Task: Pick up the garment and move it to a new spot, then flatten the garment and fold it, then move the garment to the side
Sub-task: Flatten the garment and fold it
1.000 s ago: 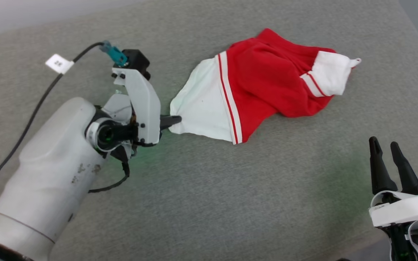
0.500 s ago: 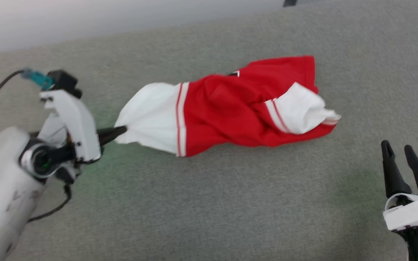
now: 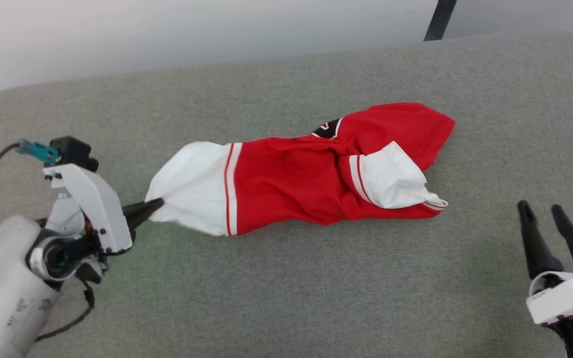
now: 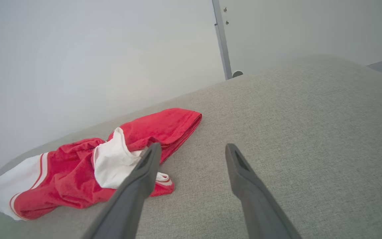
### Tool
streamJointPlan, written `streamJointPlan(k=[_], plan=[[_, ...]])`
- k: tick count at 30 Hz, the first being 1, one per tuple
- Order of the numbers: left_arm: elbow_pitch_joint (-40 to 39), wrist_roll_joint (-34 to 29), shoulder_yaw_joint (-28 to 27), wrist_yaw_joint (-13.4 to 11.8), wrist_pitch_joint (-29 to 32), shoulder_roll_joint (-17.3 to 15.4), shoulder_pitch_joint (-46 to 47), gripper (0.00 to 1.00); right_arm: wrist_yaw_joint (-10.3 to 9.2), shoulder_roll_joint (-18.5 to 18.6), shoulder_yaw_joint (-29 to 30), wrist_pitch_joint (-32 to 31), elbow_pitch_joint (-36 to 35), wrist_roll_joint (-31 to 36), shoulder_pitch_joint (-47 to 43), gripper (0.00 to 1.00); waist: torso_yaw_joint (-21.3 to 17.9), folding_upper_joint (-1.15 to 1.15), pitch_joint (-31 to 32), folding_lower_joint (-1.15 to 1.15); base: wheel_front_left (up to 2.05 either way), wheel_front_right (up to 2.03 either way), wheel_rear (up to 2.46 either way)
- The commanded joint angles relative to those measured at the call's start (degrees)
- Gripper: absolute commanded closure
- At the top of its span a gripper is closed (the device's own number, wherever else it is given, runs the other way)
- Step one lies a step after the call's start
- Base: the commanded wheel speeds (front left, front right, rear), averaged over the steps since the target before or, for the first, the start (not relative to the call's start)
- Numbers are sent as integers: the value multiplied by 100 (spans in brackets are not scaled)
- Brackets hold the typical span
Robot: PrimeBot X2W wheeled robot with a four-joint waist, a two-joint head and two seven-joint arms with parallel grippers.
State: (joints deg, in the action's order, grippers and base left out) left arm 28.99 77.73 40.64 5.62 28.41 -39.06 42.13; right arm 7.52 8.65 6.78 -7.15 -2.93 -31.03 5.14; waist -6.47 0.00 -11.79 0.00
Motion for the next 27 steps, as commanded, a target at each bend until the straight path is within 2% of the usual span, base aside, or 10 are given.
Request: streamJointPlan(k=[1, 7, 11, 15, 21, 25, 27], plan=[[17, -86, 5, 40, -122, 37, -101, 0, -6, 102, -128, -91, -48, 72, 71, 0, 51, 0, 44, 0, 0, 0, 0], [-134, -616, 111, 63, -899, 26, -245, 0, -6, 664, -756, -546, -57, 259, 514, 0, 269, 0, 71, 0, 0, 0, 0], [-448, -992, 86, 39, -1726, 59, -486, 0, -6, 1075, -1251, -984, 68, 209, 938, 0, 500, 0, 53, 0, 0, 0, 0], [-814, -1399, 93, -87, -2600, 144, -823, 0, -6, 1463, -1664, -1518, 352, 44, 1401, 0, 782, 0, 26, 0, 0, 0, 0], [-1255, -1942, -50, -613, -4028, 352, -1476, 0, -6, 1920, -2048, -2396, 848, -414, 2087, 0, 1186, 0, -53, 0, 0, 0, 0], [-1553, -2216, -319, -895, -4330, 613, -1910, 0, -6, 2135, -2094, -2942, 1117, -607, 2398, 0, 1437, 0, -113, 0, 0, 0, 0], [-1797, -2440, -649, -926, -4359, 802, -2089, 0, -6, 2215, -2107, -3218, 1203, -691, 2505, 0, 1548, 0, -158, 0, 0, 0, 0]])
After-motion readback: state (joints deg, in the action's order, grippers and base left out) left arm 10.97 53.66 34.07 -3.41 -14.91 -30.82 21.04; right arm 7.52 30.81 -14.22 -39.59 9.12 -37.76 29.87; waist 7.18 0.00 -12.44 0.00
